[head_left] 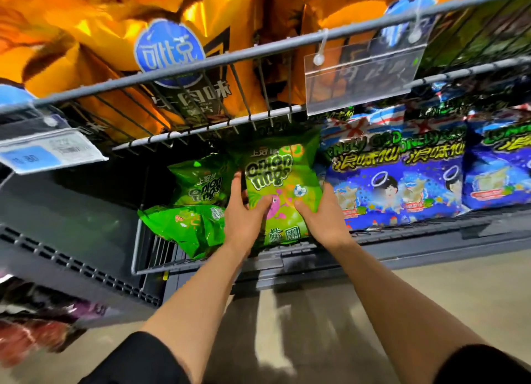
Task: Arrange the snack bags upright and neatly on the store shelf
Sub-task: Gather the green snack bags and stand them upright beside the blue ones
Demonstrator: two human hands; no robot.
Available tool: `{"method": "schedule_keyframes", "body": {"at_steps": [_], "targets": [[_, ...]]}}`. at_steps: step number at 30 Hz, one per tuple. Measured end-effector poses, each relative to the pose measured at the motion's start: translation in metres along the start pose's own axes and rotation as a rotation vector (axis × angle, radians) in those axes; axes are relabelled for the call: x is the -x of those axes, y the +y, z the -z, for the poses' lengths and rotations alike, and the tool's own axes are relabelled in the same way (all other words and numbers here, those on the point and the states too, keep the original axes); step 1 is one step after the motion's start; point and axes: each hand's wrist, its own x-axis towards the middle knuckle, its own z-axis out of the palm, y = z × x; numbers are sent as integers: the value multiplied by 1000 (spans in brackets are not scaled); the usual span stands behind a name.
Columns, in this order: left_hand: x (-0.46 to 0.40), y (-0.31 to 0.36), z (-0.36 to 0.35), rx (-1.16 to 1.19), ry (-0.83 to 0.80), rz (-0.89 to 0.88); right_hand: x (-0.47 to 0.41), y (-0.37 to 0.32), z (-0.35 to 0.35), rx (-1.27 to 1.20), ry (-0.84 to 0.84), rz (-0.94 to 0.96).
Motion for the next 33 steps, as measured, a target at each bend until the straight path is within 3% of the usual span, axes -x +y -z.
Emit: {"method": "schedule_keyframes", "body": {"at_steps": [2, 5, 11, 14, 16, 19, 21, 27, 31, 33], "targets": [[9, -16, -2, -120, -77, 82, 6, 2, -7, 80, 48, -23], [9, -31, -5, -418, -180, 116, 11, 2, -17, 274, -58, 11], [-3, -29, -8, -448, -347, 113, 6, 7, -17, 443, -99, -56], [2, -26, -17, -495, -252, 136, 11, 6, -17, 419, -71, -80], [18, -21, -21, -484, -167, 115, 17, 3, -19, 373, 61, -41], [48, -6, -11, -415, 26, -88, 29, -16, -23, 319, 295, 117], [65, -1, 8, -393, 128, -217, 41, -28, -26, 249, 321, 222], [89, 5, 85, -433, 341, -278, 66, -49, -39, 185, 145, 191], [100, -11, 145, -459, 404, -84, 93, -75, -65, 169, -219, 272], [99, -17, 157, -384, 360, 66, 98, -79, -70, 166, -289, 322]]}}
